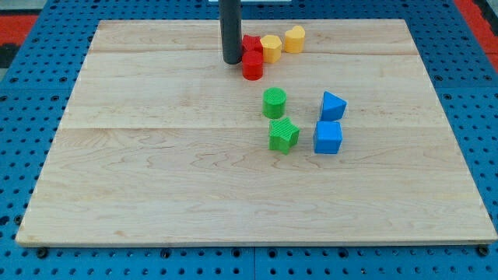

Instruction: Group up the green and blue blocks

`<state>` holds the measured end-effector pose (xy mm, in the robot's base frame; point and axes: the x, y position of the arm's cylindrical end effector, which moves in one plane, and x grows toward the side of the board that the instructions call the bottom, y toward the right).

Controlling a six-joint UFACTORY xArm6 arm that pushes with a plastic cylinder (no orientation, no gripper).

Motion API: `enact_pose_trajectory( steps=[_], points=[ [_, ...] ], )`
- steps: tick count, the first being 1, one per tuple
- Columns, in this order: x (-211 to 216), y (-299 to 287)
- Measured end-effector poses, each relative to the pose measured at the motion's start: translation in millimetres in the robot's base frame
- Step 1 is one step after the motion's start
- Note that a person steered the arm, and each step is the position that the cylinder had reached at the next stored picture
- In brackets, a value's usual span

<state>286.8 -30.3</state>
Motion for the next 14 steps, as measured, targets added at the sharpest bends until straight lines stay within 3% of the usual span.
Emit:
enact_pose_trajectory(
  steps=[1, 3, 5, 7, 9, 10, 11, 12, 13, 14],
  points=[
    [-17.0, -7.5],
    [9.4, -83.5],
    [9.4, -91.7],
    [108.1, -87.0],
    [119.4, 34.6],
    [91.1, 48.1],
    [119.3, 84.6],
    [110.1, 89.7],
    [69.2, 110.6],
    [94.2, 177.4]
  ],
)
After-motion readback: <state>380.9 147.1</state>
